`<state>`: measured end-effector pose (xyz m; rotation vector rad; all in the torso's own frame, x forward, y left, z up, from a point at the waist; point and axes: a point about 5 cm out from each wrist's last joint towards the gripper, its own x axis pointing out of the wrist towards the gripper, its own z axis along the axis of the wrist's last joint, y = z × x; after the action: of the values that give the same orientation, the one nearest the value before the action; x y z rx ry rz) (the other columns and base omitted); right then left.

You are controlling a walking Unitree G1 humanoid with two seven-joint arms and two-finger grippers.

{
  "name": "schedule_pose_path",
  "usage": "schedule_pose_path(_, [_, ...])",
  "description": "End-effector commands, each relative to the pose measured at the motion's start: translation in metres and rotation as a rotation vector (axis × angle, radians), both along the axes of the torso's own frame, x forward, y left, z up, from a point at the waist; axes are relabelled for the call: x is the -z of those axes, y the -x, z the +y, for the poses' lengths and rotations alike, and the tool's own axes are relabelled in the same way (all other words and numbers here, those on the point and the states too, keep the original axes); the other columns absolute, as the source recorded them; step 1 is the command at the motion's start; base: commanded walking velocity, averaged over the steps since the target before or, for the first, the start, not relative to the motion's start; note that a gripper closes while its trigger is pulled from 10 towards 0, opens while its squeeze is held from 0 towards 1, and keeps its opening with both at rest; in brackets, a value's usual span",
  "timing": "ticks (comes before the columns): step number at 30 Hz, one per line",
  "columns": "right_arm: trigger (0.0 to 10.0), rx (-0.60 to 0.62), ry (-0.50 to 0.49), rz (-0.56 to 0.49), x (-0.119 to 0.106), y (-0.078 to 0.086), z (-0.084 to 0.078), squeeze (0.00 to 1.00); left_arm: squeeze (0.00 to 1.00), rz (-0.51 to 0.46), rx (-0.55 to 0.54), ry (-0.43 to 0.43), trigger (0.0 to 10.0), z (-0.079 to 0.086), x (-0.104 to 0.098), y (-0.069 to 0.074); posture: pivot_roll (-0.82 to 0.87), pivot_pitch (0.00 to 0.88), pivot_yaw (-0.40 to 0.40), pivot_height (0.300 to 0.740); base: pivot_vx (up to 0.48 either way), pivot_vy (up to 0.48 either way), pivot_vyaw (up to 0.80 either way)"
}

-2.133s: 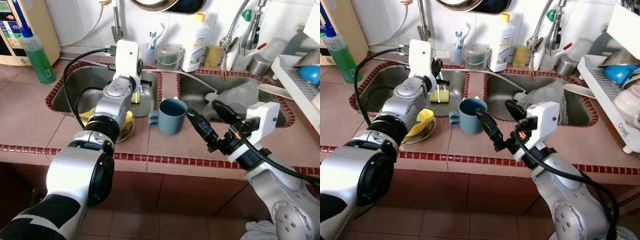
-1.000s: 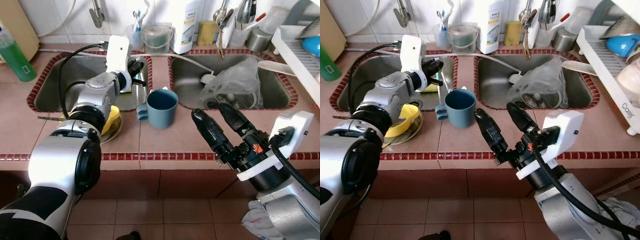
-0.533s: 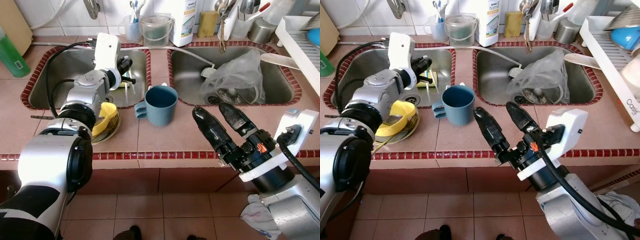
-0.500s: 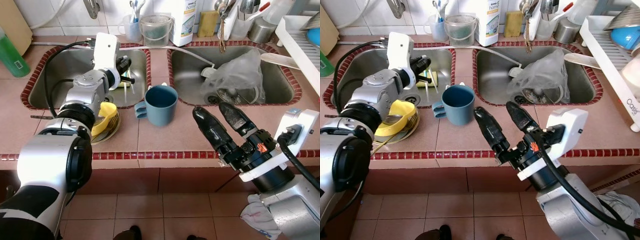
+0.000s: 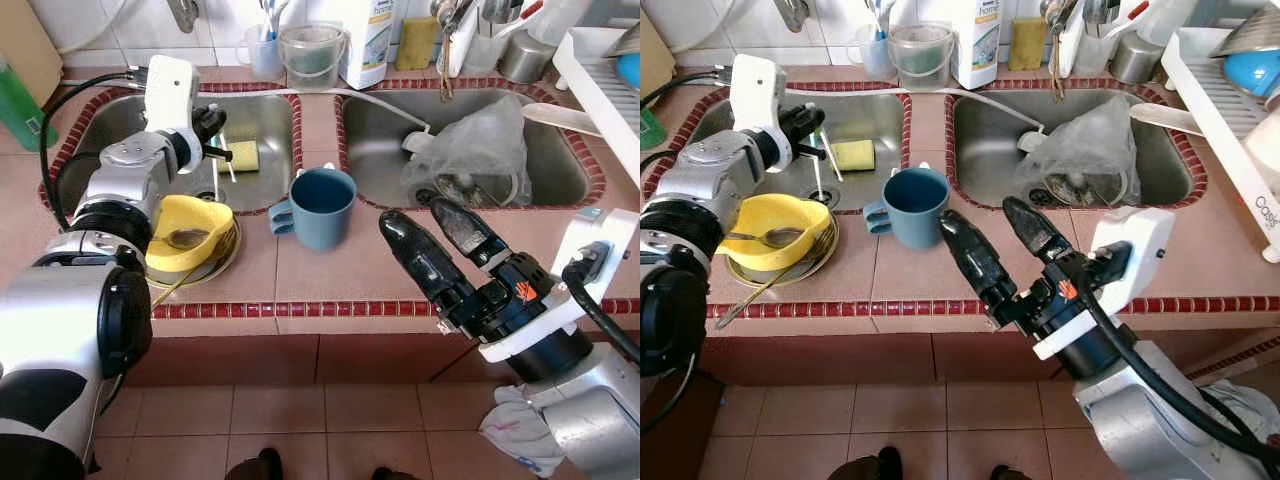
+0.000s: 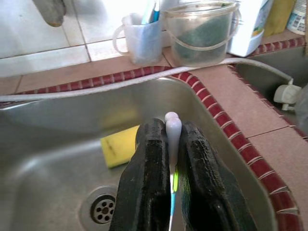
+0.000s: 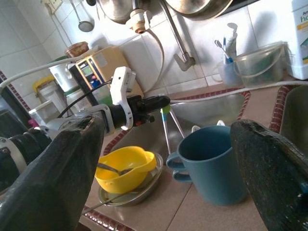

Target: Kitchen organization

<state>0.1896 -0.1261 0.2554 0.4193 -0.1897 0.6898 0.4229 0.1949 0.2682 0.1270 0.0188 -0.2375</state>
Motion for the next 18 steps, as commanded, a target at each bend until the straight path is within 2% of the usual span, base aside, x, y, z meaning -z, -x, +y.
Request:
schedule_pose_path(1, [10.0, -0.009, 0.007, -0.018, -0.004, 0.004, 0.0, 0.0, 0.0, 0.015, -0.016, -0.029, 10.0, 0.007, 0.002, 0.001, -0.11, 0.212, 0.03, 0.74, 0.0, 0.0, 0.0])
schedule_pose_path(7, [10.0, -0.001, 0.005, -0.014, -0.006, 0.004, -0.003, 0.0, 0.0, 0.02, -0.035, -0.04, 10.0, 0.012, 0.003, 0.002, -0.12, 0.214, 0.028, 0.74, 0.0, 0.0, 0.0])
schedule_pose_path(12, [10.0, 0.026, 0.018, 0.055, 0.002, 0.005, -0.007, 0.0, 0.0, 0.015, -0.036, -0.048, 10.0, 0.012, 0.002, 0.002, -0.12, 0.218, 0.027, 0.74, 0.0, 0.0, 0.0])
schedule_pose_path(18, [10.0, 0.013, 0.033, 0.081, 0.005, 0.005, -0.006, 0.0, 0.0, 0.009, -0.035, -0.043, 10.0, 0.011, 0.0, 0.001, -0.12, 0.214, 0.024, 0.74, 0.0, 0.0, 0.0])
